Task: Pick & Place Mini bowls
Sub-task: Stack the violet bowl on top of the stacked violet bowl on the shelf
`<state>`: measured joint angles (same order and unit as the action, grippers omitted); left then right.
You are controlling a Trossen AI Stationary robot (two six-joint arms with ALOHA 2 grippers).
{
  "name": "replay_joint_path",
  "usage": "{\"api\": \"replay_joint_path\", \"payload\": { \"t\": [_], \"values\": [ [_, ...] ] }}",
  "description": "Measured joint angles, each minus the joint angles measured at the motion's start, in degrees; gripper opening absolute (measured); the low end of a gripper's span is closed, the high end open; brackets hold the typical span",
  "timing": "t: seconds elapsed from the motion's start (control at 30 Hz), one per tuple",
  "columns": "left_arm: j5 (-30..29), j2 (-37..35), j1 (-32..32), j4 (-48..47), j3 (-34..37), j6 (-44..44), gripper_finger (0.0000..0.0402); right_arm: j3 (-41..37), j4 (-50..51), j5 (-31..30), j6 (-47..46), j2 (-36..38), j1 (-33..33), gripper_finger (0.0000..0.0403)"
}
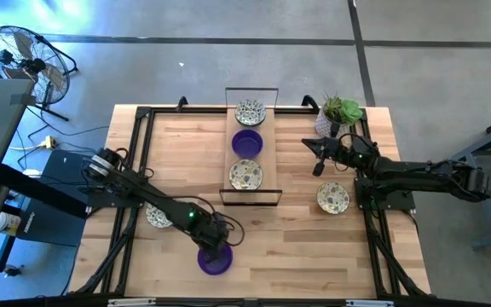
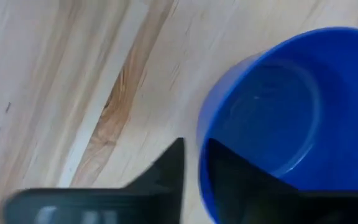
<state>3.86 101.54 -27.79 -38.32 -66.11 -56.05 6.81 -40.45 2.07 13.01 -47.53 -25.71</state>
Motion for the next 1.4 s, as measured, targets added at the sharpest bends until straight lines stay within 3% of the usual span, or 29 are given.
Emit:
{"api": "replay_joint_path", "payload": {
  "t": [0.1, 0.37, 0.5, 0.63, 0.87, 1.07, 1.2, 1.4],
  "values": [
    [-0.1, -1.3, 0.0, -3.5, 0.0, 0.4, 0.001, 0.0, 0.1, 0.0, 0.0, 0.0, 0.0, 0.0002],
    [-5.5, -13.2, 2.2, -23.6, 0.0, -1.1, 0.0006, 0.0, 0.3, 0.1, -0.1, 0.0, 0.0, 0.0002],
    [-10.9, -22.3, 7.8, -33.8, 0.0, -1.3, 0.0003, 0.0, 0.3, 0.1, 0.0, 0.0, 0.0, 0.0001],
    [-15.6, -29.9, 17.7, -38.9, 0.0, 2.4, 0.0002, 0.0, 0.4, 0.1, -0.1, 0.0, 0.0, 0.0002],
    [-14.8, -32.9, 39.6, -32.5, 3.1, 22.6, 0.0001, 0.0, 0.4, 0.0, -0.1, 0.0, 0.0, 0.0001],
    [-5.3, -29.5, 55.5, -14.9, 9.3, 38.5, 0.0001, 0.0, 0.3, 0.0, -0.1, 0.0, 0.0, 0.0001],
    [-4.2, -25.9, 62.6, -10.7, 12.1, 42.7, 0.0001, 0.0, 0.3, 0.0, -0.1, 0.0, 0.0, 0.0002],
    [-1.7, -20.3, 66.3, -8.4, 12.8, 46.3, 0.0, 0.0, 0.3, 0.0, 0.0, 0.0, 0.0, 0.0002]
  ]
}}
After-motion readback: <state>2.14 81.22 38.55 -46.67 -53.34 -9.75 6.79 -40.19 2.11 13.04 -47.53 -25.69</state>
